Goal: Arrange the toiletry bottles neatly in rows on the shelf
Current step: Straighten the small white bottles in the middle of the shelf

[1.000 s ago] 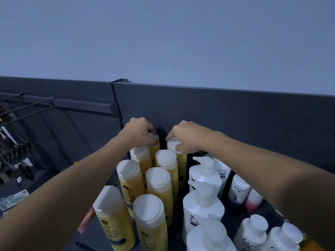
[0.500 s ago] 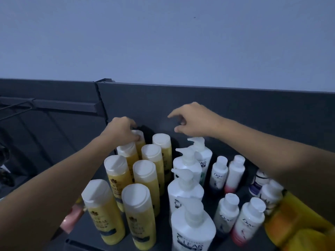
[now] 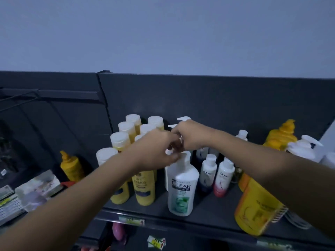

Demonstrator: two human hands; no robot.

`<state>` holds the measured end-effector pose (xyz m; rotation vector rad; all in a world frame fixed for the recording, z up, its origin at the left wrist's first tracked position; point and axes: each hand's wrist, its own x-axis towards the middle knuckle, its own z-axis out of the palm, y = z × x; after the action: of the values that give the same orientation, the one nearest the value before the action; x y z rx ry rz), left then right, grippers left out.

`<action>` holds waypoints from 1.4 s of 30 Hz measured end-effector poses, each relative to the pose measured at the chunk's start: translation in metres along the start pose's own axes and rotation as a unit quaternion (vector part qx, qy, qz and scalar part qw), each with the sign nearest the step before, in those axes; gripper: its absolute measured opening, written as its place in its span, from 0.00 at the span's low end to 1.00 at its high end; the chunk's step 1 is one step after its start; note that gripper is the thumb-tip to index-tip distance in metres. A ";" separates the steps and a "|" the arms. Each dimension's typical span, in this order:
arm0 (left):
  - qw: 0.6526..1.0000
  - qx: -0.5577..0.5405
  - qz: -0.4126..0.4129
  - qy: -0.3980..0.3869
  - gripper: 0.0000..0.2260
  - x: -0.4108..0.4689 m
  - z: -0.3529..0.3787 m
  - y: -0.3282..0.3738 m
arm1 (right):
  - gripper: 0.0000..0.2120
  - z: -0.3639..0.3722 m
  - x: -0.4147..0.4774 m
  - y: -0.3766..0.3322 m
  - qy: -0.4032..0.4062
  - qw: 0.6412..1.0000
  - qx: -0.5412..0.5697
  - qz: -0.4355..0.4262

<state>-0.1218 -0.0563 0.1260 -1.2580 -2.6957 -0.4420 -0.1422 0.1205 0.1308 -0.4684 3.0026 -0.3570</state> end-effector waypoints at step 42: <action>0.976 -0.063 -0.107 0.179 0.13 0.053 -0.006 -0.020 | 0.13 -0.049 0.030 0.057 0.147 0.987 0.031 0.050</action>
<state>-0.1706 -0.0318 0.1400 -0.8181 -2.5280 -0.7928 -0.1931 0.1746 0.1632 -0.2802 3.2693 -0.5549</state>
